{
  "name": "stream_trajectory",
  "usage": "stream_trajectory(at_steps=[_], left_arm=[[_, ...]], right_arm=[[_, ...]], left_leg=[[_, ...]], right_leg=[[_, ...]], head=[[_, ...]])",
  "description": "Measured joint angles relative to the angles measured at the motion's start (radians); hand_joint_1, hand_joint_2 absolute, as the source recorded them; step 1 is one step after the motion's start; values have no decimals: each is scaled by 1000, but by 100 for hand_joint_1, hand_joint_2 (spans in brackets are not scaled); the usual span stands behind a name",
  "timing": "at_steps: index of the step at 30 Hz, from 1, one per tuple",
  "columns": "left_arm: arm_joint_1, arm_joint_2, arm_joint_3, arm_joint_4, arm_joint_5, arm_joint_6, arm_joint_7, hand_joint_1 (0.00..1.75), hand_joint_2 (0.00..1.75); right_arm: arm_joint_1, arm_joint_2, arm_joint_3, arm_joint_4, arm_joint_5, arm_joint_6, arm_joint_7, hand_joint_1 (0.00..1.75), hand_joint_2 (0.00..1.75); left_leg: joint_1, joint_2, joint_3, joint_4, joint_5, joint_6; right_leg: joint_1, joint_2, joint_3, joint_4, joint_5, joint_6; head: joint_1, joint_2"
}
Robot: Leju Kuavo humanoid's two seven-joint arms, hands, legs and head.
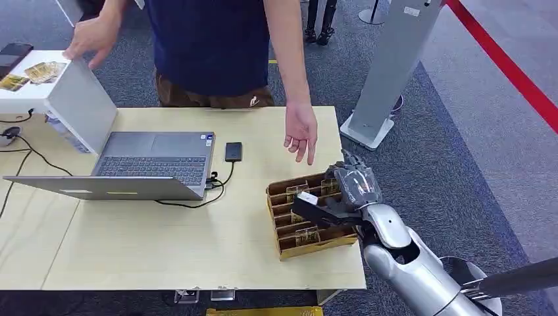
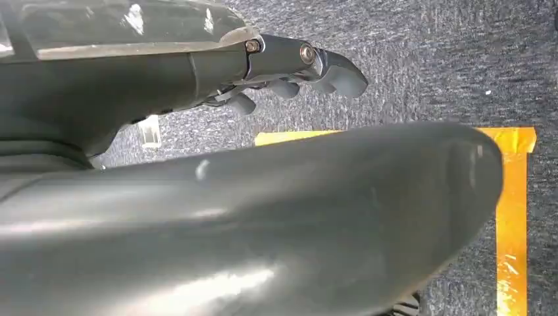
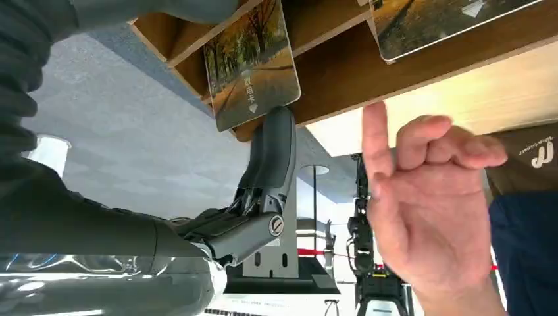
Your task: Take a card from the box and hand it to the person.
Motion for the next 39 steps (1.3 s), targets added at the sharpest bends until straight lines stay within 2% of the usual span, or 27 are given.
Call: stream_trajectory(at_steps=[10, 12, 16, 24, 30, 34, 39], left_arm=[[0, 0, 0, 0, 0, 0, 0, 0, 0], [0, 0, 0, 0, 2, 2, 0, 0, 0], [1, 0, 0, 0, 3, 3, 0, 0, 0], [1, 0, 0, 0, 3, 3, 0, 0, 0], [1, 0, 0, 0, 3, 9, -1, 0, 0], [0, 0, 0, 0, 3, 9, -1, 0, 0], [0, 0, 0, 0, 3, 9, 0, 0, 0]], right_arm=[[7, -3, -21, -18, -2, -20, 4, 31, 175], [8, -9, -26, -38, -2, -28, 13, 33, 175], [12, -19, -42, -86, 2, -32, 21, 24, 175], [19, -32, -51, -153, 11, -30, 28, 26, 175], [19, -32, -50, -156, 11, -14, 30, 33, 175], [19, -32, -48, -140, 7, 2, 30, 49, 175], [18, -30, -43, -99, -13, 10, 24, 51, 175]], left_leg=[[0, 0, 0, 0, 0, 0], [0, 0, 0, 0, 0, 0], [0, 0, 0, 0, 0, 0], [0, 0, 0, 0, 0, 0], [0, 0, 0, 0, 0, 0], [0, 0, -1, 0, 0, 0], [0, 0, -1, 0, 0, 0]], right_leg=[[0, 0, 0, 0, 0, 0], [0, 0, 0, 0, 0, 0], [0, 0, 0, 0, 0, 0], [0, 0, 0, 0, 0, 0], [0, 0, 0, 0, 0, 0], [0, 0, 0, 0, 0, 0], [0, 0, 0, 0, 0, 0]], head=[[0, 0], [-1, 0], [0, 0], [0, 0], [0, 0], [0, 0], [0, 0]])
